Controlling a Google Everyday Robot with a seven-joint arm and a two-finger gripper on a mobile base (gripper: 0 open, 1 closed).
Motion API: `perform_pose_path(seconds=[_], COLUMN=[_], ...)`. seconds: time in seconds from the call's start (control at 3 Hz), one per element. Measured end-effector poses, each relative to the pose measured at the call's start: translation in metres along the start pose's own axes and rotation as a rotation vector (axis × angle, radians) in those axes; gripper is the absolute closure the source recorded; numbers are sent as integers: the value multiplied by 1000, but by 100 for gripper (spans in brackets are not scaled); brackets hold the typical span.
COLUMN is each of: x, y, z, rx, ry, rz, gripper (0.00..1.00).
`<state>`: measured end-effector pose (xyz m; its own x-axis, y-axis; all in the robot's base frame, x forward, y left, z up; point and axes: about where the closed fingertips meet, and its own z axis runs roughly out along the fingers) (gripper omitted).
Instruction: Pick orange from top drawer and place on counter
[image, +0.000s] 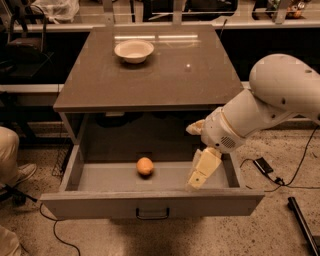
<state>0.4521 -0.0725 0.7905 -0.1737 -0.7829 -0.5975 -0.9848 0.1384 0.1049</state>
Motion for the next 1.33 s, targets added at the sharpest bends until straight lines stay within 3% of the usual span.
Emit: perform_pose_path(seconds=[0.67,1.33], x=[31,58], y=[-56,-101], z=[47,83], rx=[14,88], ry=[-75,-162], rz=[46,122], gripper=[0,0])
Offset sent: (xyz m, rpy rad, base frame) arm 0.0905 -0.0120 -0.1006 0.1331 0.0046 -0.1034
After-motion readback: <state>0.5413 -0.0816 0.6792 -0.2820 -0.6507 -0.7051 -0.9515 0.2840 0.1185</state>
